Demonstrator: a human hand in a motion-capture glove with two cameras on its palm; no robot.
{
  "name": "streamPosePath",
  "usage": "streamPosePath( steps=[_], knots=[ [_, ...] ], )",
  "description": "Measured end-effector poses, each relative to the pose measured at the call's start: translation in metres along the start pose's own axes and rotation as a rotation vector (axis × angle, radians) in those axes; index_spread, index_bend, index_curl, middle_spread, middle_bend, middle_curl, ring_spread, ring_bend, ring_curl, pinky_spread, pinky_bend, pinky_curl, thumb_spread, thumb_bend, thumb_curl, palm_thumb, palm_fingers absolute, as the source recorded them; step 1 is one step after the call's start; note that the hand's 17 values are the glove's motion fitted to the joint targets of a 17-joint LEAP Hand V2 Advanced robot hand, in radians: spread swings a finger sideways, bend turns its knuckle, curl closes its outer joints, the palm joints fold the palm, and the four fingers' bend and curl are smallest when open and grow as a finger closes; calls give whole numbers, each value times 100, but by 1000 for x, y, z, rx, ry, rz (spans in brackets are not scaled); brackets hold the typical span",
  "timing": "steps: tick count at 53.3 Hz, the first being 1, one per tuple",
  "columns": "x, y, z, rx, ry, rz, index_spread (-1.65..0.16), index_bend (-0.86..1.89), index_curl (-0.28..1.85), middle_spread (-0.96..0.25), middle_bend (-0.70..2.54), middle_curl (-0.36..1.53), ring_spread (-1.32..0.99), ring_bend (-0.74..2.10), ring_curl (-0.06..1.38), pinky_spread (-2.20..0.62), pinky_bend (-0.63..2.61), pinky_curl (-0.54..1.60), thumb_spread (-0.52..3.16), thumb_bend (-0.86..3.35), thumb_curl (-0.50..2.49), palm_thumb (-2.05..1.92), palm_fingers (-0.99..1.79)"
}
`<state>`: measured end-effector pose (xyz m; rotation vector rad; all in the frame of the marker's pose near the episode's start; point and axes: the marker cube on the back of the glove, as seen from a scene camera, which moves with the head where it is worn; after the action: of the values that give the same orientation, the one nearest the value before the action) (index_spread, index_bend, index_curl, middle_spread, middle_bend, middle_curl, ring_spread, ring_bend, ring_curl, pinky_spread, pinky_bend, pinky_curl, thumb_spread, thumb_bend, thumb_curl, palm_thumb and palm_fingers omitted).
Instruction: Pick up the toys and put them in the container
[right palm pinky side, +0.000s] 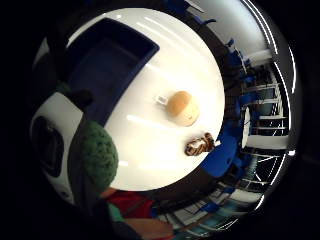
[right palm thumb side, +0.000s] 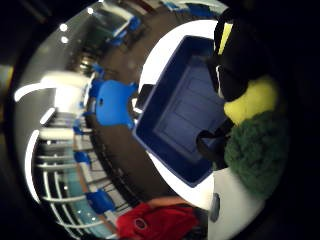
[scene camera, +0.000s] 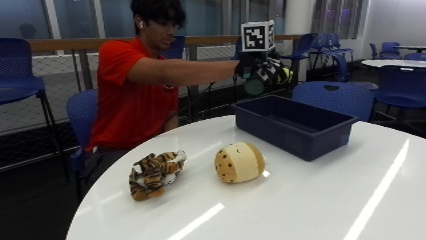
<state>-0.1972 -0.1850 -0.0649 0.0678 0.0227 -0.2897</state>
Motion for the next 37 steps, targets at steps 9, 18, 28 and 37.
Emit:
streamPosePath(
  steps=[9,18,28,37],
  knots=[
    [-30,-21,8,51,-62,2,-43,58,77,-45,44,49,-54,104,64,-43,107,47,46,15,98,67,80],
    [-38,-19,30,-134,-52,-28,-47,49,77,-24,19,43,-35,67,59,-22,120,51,85,-1,87,40,-2],
    [-14,-2,32,-173,-81,-60,-51,40,63,-9,11,35,-10,15,36,-1,115,43,111,-6,64,8,-22],
    [33,25,31,-136,9,-38,-50,36,58,-6,11,31,-1,13,30,7,109,39,118,-3,52,0,-21]
  ],
)
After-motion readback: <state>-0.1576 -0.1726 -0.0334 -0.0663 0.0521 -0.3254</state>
